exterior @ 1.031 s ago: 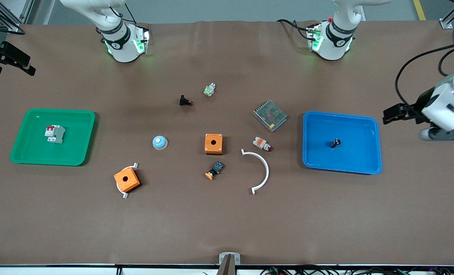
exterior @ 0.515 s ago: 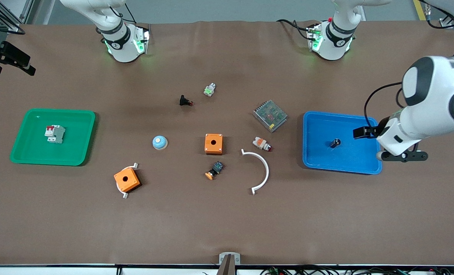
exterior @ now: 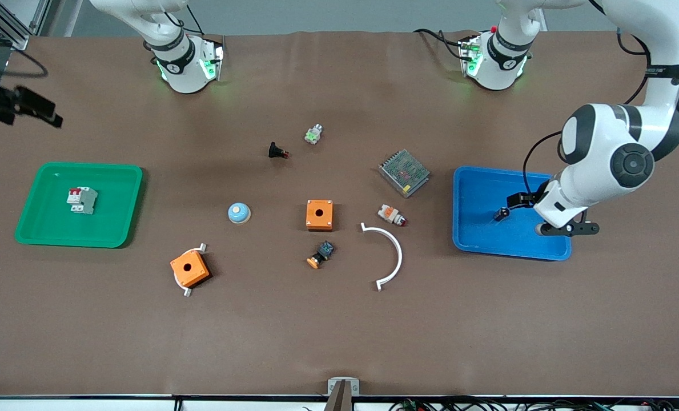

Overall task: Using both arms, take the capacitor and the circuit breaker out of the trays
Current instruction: 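Grasp the capacitor with the left gripper while the right gripper reaches the breaker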

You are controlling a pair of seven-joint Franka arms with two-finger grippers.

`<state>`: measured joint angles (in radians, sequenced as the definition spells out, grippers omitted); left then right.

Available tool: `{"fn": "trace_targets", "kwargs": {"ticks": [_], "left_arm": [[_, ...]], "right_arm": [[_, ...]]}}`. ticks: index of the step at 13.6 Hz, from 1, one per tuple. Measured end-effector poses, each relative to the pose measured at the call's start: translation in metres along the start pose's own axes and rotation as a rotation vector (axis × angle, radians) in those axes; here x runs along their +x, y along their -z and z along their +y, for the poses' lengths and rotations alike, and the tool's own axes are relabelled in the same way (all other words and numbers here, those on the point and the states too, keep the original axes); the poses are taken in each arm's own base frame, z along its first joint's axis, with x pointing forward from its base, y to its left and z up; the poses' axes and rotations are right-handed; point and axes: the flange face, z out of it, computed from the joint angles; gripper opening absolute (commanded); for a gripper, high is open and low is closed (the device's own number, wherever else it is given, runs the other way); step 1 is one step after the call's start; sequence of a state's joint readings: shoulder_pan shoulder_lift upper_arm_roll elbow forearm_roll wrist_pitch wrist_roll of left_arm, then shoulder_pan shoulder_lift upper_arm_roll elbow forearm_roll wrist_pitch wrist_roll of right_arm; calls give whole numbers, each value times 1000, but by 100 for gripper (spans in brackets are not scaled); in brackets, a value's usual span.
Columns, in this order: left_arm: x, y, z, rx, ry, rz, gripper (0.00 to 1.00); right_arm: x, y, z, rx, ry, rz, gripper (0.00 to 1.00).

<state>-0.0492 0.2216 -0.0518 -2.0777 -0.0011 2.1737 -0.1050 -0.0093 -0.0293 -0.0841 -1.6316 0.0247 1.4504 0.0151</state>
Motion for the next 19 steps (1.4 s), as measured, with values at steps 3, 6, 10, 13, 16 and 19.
{"fn": "trace_targets", "kwargs": {"ticks": [3, 6, 10, 13, 16, 19], "left_arm": [[-11, -27, 4, -4, -9, 29, 99], [-18, -52, 6, -8, -14, 52, 98], [-18, -82, 6, -11, -14, 51, 98], [-16, -99, 8, -14, -16, 55, 95], [-15, -108, 9, -15, -17, 53, 80], [-14, -111, 9, -16, -17, 53, 59]], "right_arm": [[41, -48, 56, 5, 45, -46, 100], [53, -93, 128, 19, 54, -23, 100], [40, -171, 200, 2, 87, 63, 100], [20, -237, 231, -36, 105, 150, 100], [4, -278, 236, -67, 102, 208, 100], [-2, -301, 230, -73, 105, 217, 100]]}}
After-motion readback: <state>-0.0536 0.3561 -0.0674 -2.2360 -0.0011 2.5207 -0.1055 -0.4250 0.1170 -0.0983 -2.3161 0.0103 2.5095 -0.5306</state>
